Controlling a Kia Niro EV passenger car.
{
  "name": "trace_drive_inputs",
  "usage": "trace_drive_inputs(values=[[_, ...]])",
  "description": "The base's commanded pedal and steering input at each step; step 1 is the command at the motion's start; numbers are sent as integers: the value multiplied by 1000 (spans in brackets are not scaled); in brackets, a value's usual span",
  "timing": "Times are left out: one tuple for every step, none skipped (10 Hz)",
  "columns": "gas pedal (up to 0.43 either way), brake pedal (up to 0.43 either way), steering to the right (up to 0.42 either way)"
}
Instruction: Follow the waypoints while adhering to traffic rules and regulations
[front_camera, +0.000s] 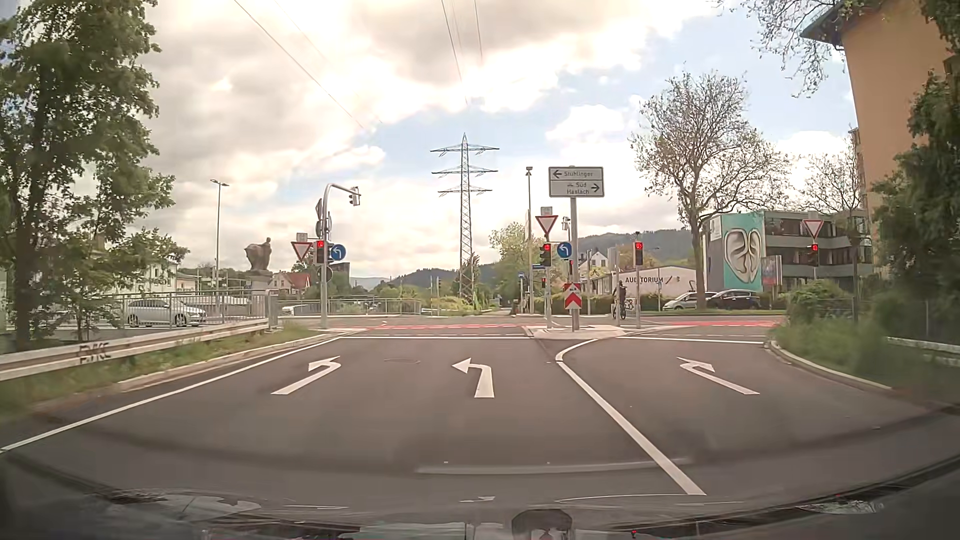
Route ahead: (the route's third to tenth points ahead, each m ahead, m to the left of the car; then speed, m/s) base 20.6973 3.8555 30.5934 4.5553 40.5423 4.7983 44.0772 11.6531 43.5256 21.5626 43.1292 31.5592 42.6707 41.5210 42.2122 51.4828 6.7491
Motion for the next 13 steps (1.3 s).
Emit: trace_drive_inputs(values=[[0, 220, -2], [0, 220, -2], [0, 226, -2], [0, 226, -2], [0, 220, -2], [0, 220, -4], [0, 213, -6], [0, 201, -7], [0, 195, -6], [0, 195, -6], [0, 189, -6], [0, 183, -6], [0, 183, -6]])
